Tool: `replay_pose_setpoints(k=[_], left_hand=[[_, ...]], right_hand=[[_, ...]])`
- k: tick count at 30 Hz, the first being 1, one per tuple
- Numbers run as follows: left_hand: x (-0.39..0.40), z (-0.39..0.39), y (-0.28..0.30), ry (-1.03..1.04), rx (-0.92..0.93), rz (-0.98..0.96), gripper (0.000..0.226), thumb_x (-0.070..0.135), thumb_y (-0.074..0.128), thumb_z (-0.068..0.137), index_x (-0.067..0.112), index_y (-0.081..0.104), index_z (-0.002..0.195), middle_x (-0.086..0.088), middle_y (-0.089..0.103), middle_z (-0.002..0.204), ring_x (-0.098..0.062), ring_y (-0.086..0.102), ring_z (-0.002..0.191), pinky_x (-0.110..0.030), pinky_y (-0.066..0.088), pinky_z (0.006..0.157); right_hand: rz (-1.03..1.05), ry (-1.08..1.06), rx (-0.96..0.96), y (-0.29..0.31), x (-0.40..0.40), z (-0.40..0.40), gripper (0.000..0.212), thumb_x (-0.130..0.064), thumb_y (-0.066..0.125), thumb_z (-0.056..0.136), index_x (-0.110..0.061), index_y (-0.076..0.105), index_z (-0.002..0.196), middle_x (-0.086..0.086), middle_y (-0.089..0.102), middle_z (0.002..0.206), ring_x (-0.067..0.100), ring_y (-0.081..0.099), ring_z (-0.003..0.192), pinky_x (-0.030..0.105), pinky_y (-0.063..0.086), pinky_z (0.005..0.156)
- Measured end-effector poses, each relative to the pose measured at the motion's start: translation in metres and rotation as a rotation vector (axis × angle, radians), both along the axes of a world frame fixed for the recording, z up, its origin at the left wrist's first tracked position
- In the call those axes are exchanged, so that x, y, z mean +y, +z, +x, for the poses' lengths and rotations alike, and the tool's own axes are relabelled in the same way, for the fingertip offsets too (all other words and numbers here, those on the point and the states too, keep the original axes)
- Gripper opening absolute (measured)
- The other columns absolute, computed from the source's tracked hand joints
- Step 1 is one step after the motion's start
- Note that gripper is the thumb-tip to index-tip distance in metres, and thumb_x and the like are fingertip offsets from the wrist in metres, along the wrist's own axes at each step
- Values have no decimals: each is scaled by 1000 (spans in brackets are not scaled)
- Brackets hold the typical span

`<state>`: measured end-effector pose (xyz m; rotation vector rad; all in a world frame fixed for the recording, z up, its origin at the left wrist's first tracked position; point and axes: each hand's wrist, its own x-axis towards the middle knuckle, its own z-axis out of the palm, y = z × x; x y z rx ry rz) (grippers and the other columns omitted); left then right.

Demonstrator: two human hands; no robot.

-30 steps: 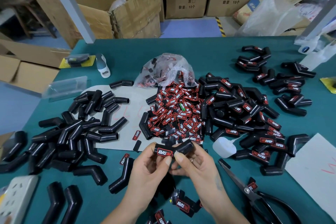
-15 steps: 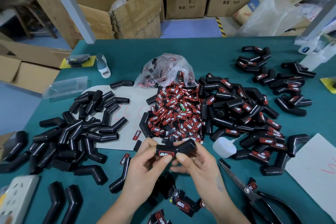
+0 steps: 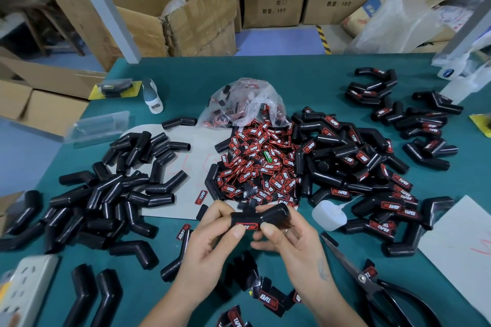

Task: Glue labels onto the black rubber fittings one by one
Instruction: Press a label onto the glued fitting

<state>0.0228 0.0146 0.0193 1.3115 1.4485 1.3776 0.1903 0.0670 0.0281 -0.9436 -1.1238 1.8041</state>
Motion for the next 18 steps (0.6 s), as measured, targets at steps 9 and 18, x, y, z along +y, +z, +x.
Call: replay_pose_setpoints(k=[9, 18], left_hand=[[0, 4, 0, 26, -95, -44, 23, 37, 67, 96, 21, 82, 104, -7, 53, 95, -34, 52, 89, -39, 45, 77], [0, 15, -3, 139, -231, -50, 22, 35, 73, 87, 17, 83, 97, 1, 51, 87, -23, 47, 81, -26, 42, 77]], right_hand=[[83, 18, -53, -2, 0, 0, 24, -40, 75, 91, -32, 75, 114, 9, 76, 102, 21, 74, 92, 35, 63, 81], [140, 9, -71, -8, -5, -4, 31, -52, 76, 92, -33, 73, 116, 11, 76, 105, 26, 74, 90, 36, 63, 80]])
